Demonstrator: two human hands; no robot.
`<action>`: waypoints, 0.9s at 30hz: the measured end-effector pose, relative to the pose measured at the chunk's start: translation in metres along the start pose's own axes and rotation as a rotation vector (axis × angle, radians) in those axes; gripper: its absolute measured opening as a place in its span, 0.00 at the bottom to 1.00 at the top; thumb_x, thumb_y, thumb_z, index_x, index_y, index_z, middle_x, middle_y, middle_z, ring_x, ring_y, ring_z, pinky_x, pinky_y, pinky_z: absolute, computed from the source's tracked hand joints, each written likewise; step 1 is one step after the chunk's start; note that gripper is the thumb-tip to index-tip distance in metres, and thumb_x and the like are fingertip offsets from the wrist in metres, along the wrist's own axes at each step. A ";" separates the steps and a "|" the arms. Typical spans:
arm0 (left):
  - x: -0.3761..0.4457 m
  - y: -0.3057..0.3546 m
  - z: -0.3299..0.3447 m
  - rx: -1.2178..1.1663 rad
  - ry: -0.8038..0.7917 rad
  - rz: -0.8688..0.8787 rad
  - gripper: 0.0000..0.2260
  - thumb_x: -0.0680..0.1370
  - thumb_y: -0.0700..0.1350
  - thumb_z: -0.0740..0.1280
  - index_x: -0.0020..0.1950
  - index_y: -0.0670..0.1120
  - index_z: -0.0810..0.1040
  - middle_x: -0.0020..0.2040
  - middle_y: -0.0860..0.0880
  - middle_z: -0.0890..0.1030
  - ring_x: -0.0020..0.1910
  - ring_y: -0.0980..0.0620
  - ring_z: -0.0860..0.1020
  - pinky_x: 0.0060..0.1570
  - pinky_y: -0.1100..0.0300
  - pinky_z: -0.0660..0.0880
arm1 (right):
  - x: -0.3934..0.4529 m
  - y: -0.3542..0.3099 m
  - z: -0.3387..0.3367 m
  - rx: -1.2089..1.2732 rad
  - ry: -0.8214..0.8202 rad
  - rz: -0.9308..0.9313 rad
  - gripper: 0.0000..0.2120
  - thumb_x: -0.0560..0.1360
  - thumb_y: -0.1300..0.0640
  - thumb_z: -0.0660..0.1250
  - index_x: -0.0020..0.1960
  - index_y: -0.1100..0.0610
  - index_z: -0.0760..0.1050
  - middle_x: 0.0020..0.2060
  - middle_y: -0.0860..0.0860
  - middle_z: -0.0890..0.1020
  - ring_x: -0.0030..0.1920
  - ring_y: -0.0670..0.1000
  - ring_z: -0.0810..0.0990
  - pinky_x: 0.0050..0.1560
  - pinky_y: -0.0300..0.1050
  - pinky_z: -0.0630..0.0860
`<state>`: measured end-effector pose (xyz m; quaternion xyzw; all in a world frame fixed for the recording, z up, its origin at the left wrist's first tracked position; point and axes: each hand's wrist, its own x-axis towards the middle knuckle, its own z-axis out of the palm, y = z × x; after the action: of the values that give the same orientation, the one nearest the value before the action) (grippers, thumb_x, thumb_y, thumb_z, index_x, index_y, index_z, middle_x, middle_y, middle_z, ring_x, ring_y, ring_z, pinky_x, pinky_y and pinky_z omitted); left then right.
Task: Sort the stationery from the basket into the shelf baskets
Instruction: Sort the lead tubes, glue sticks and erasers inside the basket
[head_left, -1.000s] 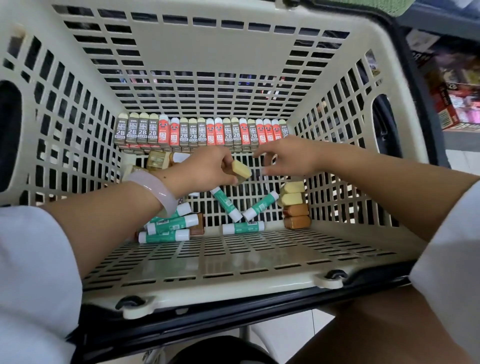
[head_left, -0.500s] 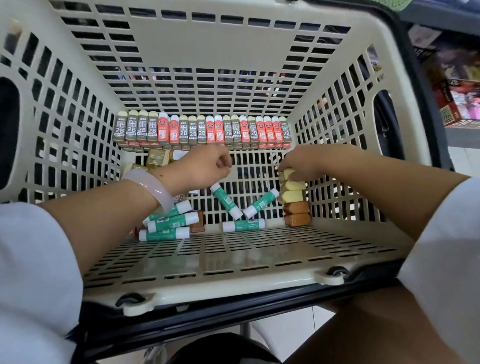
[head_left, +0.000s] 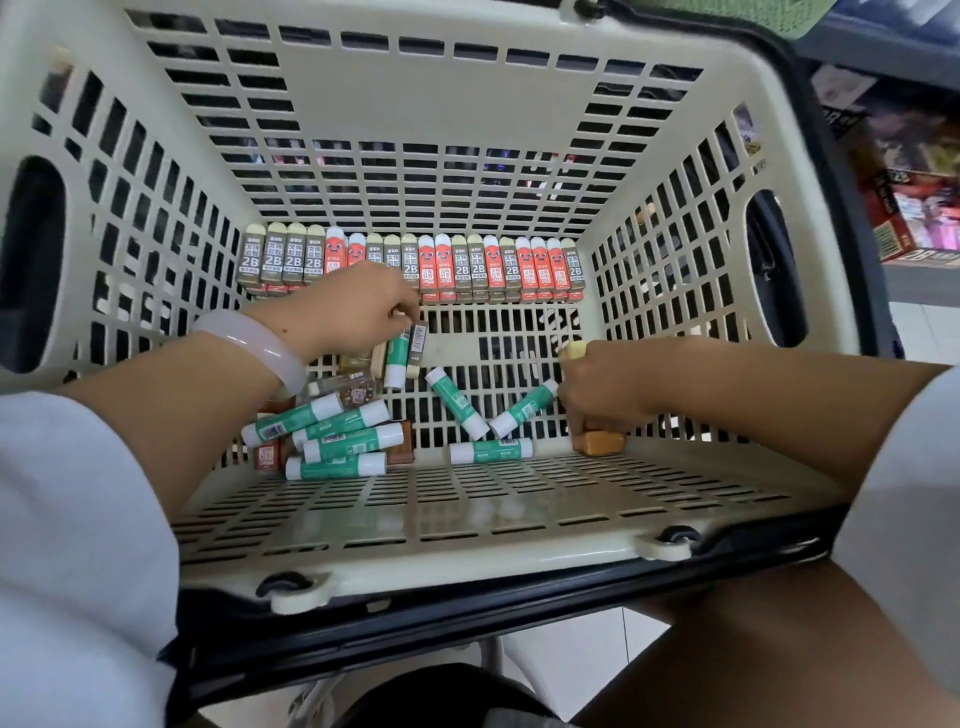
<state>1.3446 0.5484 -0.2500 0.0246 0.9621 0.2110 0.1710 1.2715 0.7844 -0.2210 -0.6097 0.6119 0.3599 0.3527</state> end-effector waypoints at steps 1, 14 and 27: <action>-0.001 -0.002 0.000 0.027 -0.023 0.019 0.10 0.78 0.41 0.62 0.55 0.43 0.80 0.57 0.46 0.79 0.51 0.50 0.75 0.56 0.54 0.72 | 0.000 0.000 0.000 -0.010 -0.030 0.009 0.16 0.78 0.58 0.56 0.62 0.47 0.74 0.57 0.50 0.76 0.59 0.53 0.72 0.57 0.52 0.72; -0.006 -0.020 0.007 0.131 -0.092 -0.061 0.21 0.74 0.36 0.66 0.67 0.44 0.69 0.54 0.44 0.75 0.46 0.47 0.75 0.45 0.53 0.75 | -0.001 -0.006 -0.003 0.033 -0.028 -0.017 0.14 0.78 0.52 0.57 0.60 0.46 0.75 0.57 0.46 0.78 0.59 0.49 0.73 0.59 0.47 0.63; 0.001 0.035 -0.007 -1.102 -0.015 -0.171 0.10 0.72 0.37 0.70 0.47 0.45 0.71 0.41 0.47 0.81 0.35 0.56 0.80 0.39 0.64 0.79 | 0.017 -0.008 -0.037 1.455 0.859 0.147 0.20 0.73 0.58 0.69 0.63 0.52 0.69 0.52 0.53 0.80 0.50 0.53 0.81 0.55 0.49 0.78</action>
<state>1.3403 0.5772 -0.2299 -0.1451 0.7068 0.6680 0.1819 1.2797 0.7442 -0.2181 -0.2731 0.8099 -0.3643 0.3699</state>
